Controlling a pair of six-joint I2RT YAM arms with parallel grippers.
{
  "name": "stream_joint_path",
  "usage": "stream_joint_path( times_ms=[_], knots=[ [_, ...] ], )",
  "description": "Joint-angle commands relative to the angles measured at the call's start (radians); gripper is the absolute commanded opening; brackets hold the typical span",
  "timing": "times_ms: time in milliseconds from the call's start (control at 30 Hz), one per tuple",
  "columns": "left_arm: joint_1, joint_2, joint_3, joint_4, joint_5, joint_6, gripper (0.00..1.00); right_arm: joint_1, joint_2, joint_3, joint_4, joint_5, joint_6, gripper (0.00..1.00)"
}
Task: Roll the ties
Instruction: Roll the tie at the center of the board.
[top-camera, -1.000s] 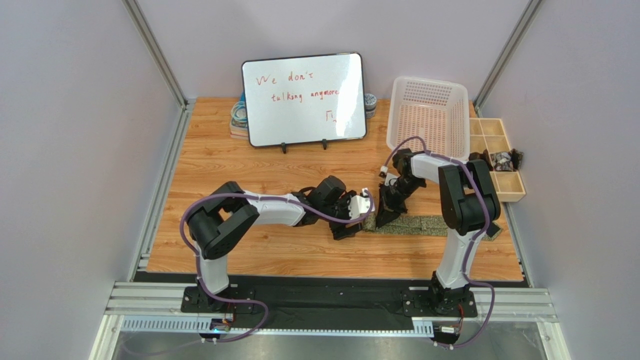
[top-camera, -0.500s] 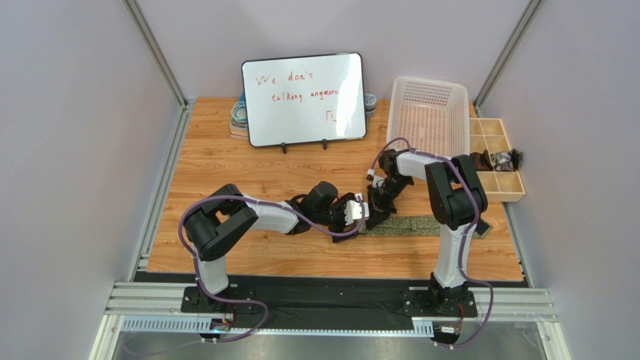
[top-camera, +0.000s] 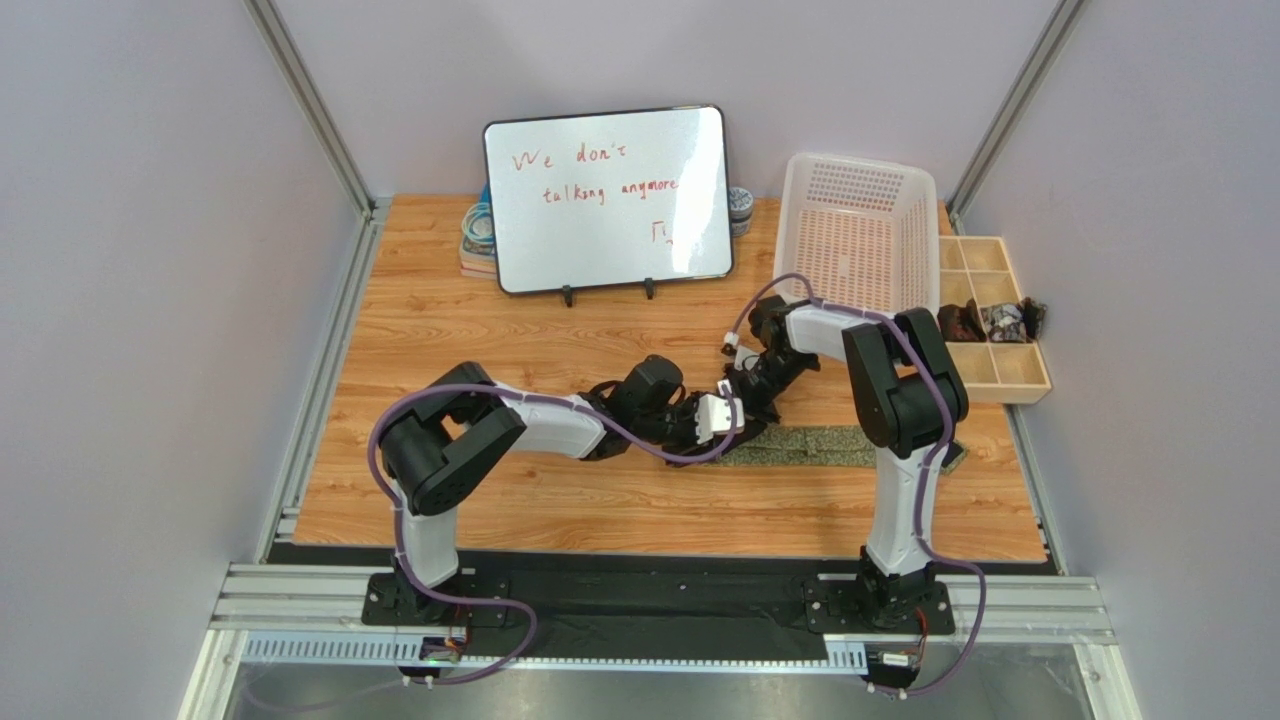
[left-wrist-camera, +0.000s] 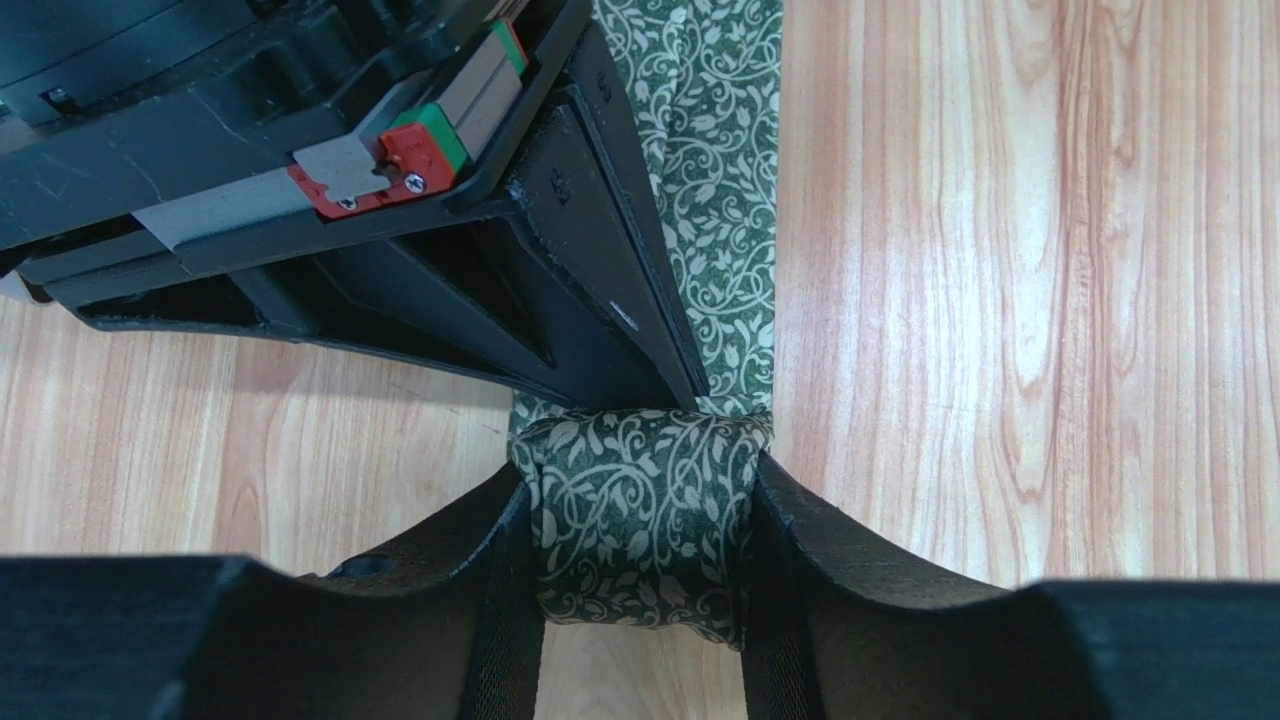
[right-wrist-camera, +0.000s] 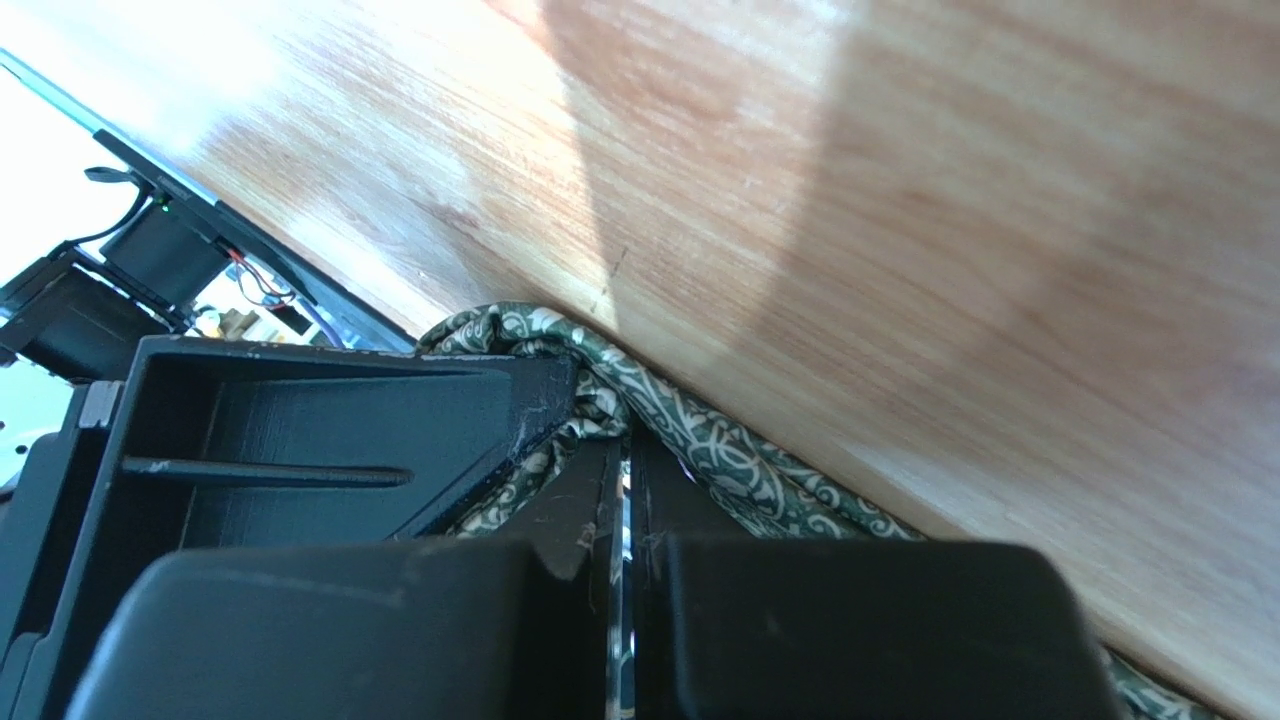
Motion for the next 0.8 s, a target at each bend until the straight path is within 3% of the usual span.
stream_joint_path(
  times_ms=[0, 200, 300, 667, 733, 767],
  knots=[
    [-0.006, 0.023, 0.035, -0.144, -0.026, 0.038, 0.31, -0.004, -0.035, -0.012, 0.127, 0.087, -0.002, 0.02],
    [-0.006, 0.029, 0.032, -0.292, -0.069, 0.060, 0.27, -0.087, -0.173, 0.011, -0.036, 0.075, -0.102, 0.38],
    [-0.006, 0.046, 0.046, -0.322, -0.077, 0.063, 0.31, -0.102, -0.198, 0.001, -0.065, 0.040, -0.121, 0.44],
    [-0.005, 0.083, 0.101, -0.377, -0.075, 0.059, 0.34, -0.025, -0.154, -0.019, 0.046, -0.080, -0.056, 0.48],
    [-0.005, 0.081, 0.101, -0.380, -0.065, 0.062, 0.36, -0.015, -0.137, -0.019, 0.058, -0.063, -0.053, 0.46],
    [-0.003, 0.081, 0.101, -0.380, -0.063, 0.062, 0.36, -0.013, -0.128, -0.019, 0.059, -0.057, -0.058, 0.40]
  ],
)
